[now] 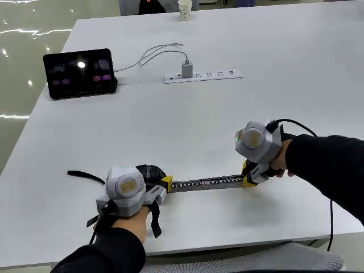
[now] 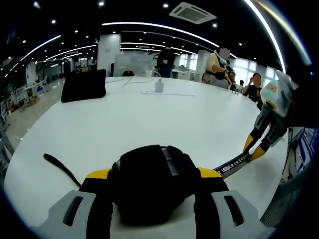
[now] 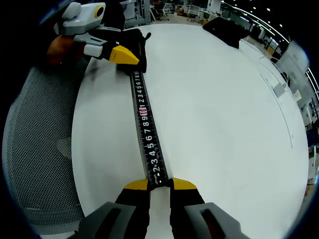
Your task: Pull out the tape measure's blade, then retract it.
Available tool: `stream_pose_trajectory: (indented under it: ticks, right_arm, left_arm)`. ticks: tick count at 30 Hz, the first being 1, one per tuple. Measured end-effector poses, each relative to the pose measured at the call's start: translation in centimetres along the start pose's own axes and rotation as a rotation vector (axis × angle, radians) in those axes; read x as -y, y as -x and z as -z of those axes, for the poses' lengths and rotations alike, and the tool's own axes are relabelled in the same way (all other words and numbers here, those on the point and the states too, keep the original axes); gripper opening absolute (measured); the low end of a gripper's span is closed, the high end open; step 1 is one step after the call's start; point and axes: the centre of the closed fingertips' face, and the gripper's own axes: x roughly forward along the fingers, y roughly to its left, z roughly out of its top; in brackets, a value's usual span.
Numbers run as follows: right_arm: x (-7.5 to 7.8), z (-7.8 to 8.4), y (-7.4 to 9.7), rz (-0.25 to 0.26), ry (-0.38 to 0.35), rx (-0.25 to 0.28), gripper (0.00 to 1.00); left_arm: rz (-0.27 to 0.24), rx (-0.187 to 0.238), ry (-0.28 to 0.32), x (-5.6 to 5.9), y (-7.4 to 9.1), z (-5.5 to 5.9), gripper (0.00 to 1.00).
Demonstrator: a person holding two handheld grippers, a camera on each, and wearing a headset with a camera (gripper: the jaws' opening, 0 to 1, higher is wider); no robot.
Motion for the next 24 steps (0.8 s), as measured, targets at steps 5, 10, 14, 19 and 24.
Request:
stream_pose_trajectory:
  ticks: [5, 10, 14, 19, 24]
  right_arm:
    - [0.05, -0.24, -0.1, 0.001, -0.017, -0.001, 0.11]
    - [0.04, -0.46, -0.17, -0.001, -0.017, 0.002, 0.11]
    - [-0.03, -0.6, -0.21, -0.003, -0.02, 0.005, 0.11]
    - [-0.06, -0.78, -0.26, 0.0, -0.014, 0.007, 0.11]
    - [-0.14, -0.93, -0.3, 0.002, -0.02, 0.012, 0.11]
  left_arm:
    - [0.001, 0.001, -0.001, -0.01, -0.06, 0.05, 0.61]
    - [0.001, 0.0, -0.001, -0.06, -0.09, 0.02, 0.61]
    - [0.001, 0.0, -0.001, -0.05, -0.08, 0.02, 0.61]
    - [0.001, 0.001, 0.0, -0.05, -0.08, 0.02, 0.61]
    - [0.001, 0.001, 0.0, -0.03, -0.07, 0.01, 0.61]
